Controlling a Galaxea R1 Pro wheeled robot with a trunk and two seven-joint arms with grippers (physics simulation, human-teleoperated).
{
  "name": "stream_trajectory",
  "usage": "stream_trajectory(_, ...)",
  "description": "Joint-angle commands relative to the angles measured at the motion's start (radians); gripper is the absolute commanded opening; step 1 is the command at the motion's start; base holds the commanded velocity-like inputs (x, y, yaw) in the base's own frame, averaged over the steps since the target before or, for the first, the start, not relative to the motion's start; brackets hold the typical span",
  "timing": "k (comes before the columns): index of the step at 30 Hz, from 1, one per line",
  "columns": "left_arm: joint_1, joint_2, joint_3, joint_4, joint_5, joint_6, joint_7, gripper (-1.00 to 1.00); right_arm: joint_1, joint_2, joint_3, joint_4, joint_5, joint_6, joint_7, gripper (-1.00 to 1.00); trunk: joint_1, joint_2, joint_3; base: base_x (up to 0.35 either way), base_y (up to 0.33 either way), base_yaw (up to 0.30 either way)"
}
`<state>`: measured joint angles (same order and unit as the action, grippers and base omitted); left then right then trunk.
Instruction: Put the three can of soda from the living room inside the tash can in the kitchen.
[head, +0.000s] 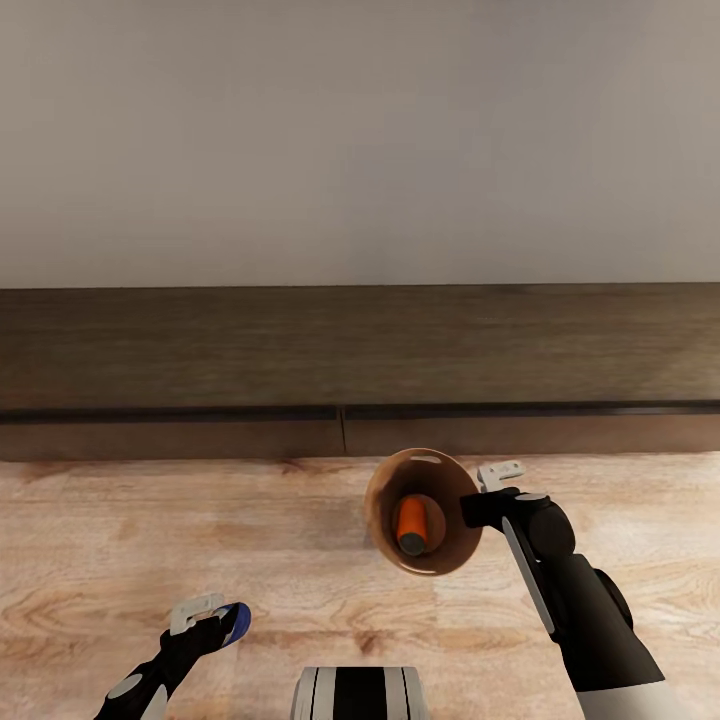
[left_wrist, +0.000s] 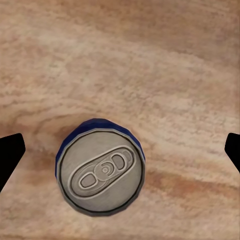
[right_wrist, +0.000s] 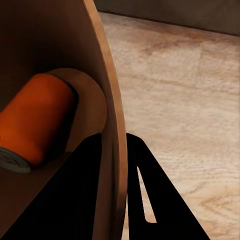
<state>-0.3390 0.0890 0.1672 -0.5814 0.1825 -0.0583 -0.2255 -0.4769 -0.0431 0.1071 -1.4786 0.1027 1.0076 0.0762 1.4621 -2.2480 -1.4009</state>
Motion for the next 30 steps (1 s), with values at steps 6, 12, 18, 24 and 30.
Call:
stream_trajectory(6,0.0,0.0,0.0,0.0,0.0,0.001,0.0,1.0,0.0,0.0,0.0,0.0,-0.015,0.0,0.005,-1.0,0.011,-0.021,-0.009,0.0,0.0,0.0)
stream_trajectory(12,0.0,0.0,0.0,0.0,0.0,0.001,0.0,1.0,0.0,0.0,0.0,-0.001,-0.015,0.0,0.005,-1.0,0.015,-0.028,-0.012,0.0,0.0,0.0)
stream_trajectory(18,0.0,0.0,0.0,0.0,0.0,0.001,0.0,1.0,0.001,0.001,0.0,-0.023,-0.015,0.0,0.005,-1.0,0.015,-0.028,-0.012,0.0,0.0,0.0)
stream_trajectory(24,0.0,0.0,0.0,0.0,0.0,0.001,0.0,1.0,0.007,0.002,0.001,-0.035,-0.016,0.0,0.006,-1.0,0.015,-0.028,-0.012,0.0,0.0,0.0)
stream_trajectory(30,0.0,0.0,0.0,0.0,0.0,0.001,0.0,1.0,0.007,0.003,0.002,-0.037,-0.017,0.0,0.006,-1.0,0.015,-0.028,-0.012,0.0,0.0,0.0)
